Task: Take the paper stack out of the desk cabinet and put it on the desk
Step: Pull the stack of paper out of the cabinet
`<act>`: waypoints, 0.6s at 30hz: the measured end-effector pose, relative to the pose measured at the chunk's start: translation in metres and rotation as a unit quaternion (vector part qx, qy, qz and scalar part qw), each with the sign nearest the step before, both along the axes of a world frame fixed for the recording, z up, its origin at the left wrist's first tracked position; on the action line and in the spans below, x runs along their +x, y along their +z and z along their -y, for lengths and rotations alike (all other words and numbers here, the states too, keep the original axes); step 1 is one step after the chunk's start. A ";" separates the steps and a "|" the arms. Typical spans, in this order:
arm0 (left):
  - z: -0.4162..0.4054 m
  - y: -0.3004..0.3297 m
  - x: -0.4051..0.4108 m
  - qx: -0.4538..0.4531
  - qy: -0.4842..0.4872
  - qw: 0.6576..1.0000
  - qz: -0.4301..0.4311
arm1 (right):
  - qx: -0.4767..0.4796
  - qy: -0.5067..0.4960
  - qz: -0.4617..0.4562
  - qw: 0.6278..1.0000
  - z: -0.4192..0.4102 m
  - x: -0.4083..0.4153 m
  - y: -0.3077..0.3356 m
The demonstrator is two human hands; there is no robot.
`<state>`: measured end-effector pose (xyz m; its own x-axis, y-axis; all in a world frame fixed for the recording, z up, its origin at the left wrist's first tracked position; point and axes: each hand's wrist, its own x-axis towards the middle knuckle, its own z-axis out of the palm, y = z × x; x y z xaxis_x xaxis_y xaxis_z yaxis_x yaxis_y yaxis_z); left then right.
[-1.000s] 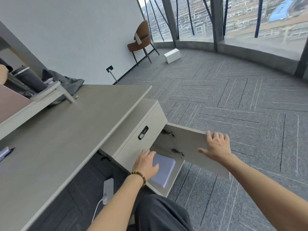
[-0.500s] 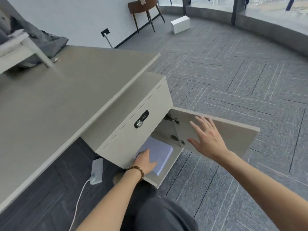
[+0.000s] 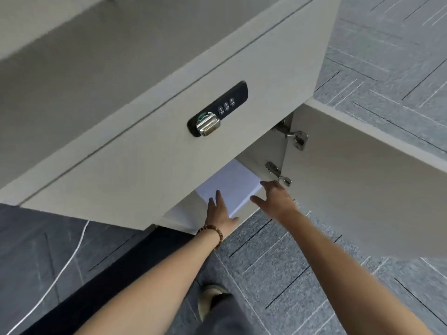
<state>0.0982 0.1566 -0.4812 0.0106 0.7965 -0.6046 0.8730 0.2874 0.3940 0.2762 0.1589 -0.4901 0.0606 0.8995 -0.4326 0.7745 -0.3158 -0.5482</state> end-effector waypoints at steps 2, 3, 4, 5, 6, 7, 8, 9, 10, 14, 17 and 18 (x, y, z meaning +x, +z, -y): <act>-0.005 -0.018 0.003 -0.012 0.041 0.999 0.009 | -0.017 -0.004 -0.009 1.000 -0.012 0.000 -0.023; -0.008 -0.027 0.005 -0.016 0.073 0.997 0.018 | -0.025 -0.006 -0.011 1.000 -0.018 0.000 -0.034; -0.010 -0.034 0.006 -0.019 0.107 0.994 0.029 | -0.032 -0.011 -0.012 0.999 -0.023 -0.001 -0.043; -0.012 -0.041 0.007 -0.025 0.137 0.990 0.036 | -0.038 -0.014 -0.014 0.999 -0.028 -0.001 -0.052; -0.014 -0.048 0.008 -0.032 0.162 0.985 0.041 | -0.043 -0.016 -0.017 0.999 -0.034 -0.001 -0.060; -0.017 -0.056 0.008 -0.039 0.184 0.981 0.044 | -0.048 -0.014 -0.022 0.999 -0.040 -0.001 -0.068; -0.019 -0.063 0.008 -0.045 0.205 0.977 0.046 | -0.053 -0.010 -0.026 0.998 -0.046 0.000 -0.076; -0.023 -0.069 0.008 -0.052 0.226 0.971 0.049 | -0.055 -0.009 -0.030 0.998 -0.051 0.000 -0.082; -0.026 -0.075 0.009 -0.061 0.249 0.965 0.053 | -0.055 -0.010 -0.032 0.998 -0.057 0.000 -0.089; -0.038 -0.093 0.011 -0.074 0.320 0.943 0.061 | -0.039 -0.021 -0.018 0.999 -0.075 0.000 -0.107; -0.041 -0.104 0.011 -0.066 0.339 0.937 0.055 | -0.039 -0.019 0.006 0.999 -0.085 -0.001 -0.117; -0.041 -0.107 0.011 -0.058 0.346 0.935 0.052 | -0.045 -0.017 0.013 0.999 -0.088 -0.002 -0.120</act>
<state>0.1092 0.1976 -0.5882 -0.4202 0.5632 -0.7115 0.4207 0.8156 0.3972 0.2737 0.2473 -0.6101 0.1026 0.8538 -0.5104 0.7758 -0.3898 -0.4962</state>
